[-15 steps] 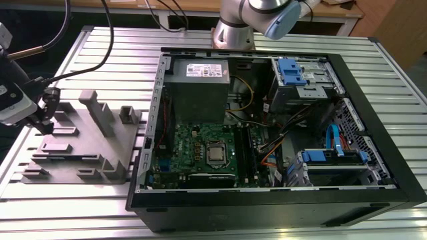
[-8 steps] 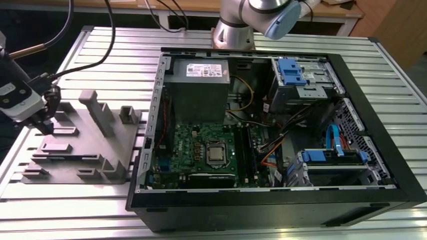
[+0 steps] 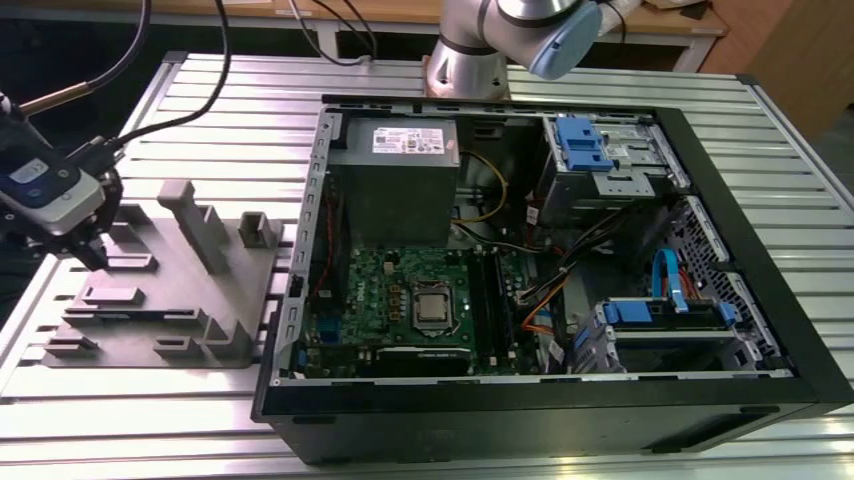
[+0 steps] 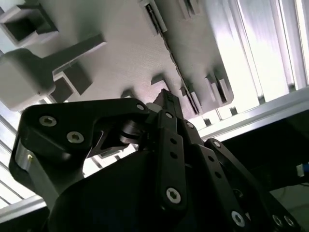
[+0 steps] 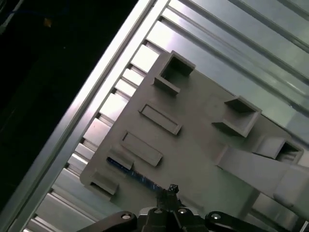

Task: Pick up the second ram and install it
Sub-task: 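Pick up the second ram and move it above second insertion slot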

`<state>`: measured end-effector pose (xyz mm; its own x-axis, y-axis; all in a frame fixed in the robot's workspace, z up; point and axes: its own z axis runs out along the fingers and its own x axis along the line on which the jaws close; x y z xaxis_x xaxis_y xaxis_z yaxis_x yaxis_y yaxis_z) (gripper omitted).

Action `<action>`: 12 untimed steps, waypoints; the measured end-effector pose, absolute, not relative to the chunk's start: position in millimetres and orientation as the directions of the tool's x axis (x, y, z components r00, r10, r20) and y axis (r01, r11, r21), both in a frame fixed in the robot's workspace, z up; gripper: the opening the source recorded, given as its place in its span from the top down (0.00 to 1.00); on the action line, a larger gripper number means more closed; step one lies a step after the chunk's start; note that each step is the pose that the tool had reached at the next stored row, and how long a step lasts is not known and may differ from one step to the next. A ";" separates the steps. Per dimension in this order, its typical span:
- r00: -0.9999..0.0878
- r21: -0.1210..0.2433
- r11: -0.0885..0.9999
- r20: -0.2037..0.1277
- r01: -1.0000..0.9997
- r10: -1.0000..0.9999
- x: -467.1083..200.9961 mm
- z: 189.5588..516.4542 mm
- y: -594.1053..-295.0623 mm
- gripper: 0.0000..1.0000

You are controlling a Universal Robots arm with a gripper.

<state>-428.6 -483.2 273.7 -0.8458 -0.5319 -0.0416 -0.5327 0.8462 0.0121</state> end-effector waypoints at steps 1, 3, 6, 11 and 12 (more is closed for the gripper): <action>-0.836 0.012 0.836 -0.041 -0.548 -0.547 -428.6 273.5 -483.2 0.93; -0.815 0.011 0.816 -0.041 -0.578 -0.578 -428.6 273.1 -483.2 0.93; -0.783 0.011 0.783 -0.041 -0.622 -0.621 -428.6 272.4 -483.2 0.93; -0.723 0.010 0.723 -0.040 -0.691 -0.690 -428.6 271.2 -483.2 0.93; -0.710 0.010 0.711 -0.040 -0.704 -0.703 -428.6 271.0 -483.2 0.93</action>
